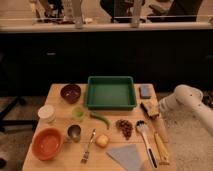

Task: Place eraser in table surface

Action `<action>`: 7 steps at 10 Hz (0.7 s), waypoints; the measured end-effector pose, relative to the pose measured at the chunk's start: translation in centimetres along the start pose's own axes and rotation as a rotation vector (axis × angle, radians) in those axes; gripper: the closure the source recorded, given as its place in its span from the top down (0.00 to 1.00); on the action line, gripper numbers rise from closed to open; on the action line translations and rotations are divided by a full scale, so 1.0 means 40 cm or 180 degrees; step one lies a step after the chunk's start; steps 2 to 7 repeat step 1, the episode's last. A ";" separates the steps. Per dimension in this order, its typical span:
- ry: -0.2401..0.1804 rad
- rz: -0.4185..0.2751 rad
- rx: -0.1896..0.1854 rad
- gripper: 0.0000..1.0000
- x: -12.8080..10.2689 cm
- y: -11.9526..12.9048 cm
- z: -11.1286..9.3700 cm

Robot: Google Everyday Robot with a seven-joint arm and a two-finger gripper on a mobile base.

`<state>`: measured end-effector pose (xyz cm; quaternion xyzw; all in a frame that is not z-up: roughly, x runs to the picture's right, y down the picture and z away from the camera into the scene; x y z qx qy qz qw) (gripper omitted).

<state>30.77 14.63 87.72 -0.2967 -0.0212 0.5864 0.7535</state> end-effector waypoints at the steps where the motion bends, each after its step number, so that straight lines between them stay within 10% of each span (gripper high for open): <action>1: 0.0000 0.0000 0.0000 0.69 0.000 0.000 0.000; 7: 0.0000 0.0000 0.0000 0.69 0.000 0.000 0.000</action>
